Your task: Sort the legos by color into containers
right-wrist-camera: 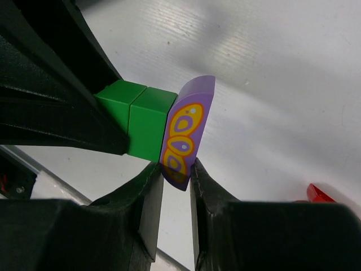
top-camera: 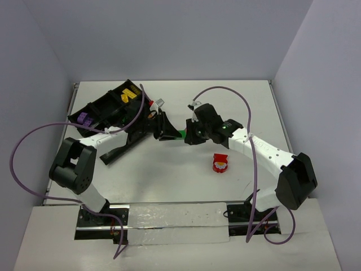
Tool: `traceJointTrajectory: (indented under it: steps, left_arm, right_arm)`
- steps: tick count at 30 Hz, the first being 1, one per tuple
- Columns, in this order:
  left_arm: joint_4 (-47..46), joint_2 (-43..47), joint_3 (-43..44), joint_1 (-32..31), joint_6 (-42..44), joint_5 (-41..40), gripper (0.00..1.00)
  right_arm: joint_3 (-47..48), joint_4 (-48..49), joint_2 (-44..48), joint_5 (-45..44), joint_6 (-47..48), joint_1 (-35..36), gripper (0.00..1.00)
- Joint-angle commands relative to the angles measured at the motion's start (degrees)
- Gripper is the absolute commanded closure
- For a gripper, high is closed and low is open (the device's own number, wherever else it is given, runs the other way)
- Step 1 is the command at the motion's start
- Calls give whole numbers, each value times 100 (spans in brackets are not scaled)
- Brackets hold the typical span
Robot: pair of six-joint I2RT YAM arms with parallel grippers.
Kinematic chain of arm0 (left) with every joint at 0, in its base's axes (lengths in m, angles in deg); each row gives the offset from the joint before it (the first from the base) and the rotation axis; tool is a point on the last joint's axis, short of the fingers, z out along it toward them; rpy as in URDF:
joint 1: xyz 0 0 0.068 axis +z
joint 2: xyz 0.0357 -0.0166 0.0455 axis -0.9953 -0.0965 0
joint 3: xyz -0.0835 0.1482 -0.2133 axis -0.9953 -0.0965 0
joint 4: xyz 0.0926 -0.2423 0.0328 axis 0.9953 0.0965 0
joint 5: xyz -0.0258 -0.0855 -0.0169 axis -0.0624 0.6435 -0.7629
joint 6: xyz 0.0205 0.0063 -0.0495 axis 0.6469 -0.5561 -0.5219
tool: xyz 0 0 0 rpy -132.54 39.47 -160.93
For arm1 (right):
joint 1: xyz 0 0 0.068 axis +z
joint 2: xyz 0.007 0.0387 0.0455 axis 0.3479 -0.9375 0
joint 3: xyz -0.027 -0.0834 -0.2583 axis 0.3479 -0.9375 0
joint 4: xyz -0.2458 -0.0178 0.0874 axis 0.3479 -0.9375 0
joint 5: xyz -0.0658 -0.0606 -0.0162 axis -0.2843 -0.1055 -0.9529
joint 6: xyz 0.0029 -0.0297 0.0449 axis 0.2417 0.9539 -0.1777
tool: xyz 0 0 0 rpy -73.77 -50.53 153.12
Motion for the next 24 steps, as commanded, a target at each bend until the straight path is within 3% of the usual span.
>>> traceJointTrajectory:
  steps: [1, 14, 24]
  left_arm:
    - [-20, 449, -235, 491, 178, 35, 100]
    - [1732, 1025, 70, 879, 1140, -388, 100]
    - [3038, 987, 398, 1283, 1519, -1383, 100]
  right_arm:
    - [-289, 185, 338, -445, -445, -266, 100]
    - [-681, 463, 212, -615, -1015, -326, 100]
    - [-330, -101, -882, -637, -644, -29, 100]
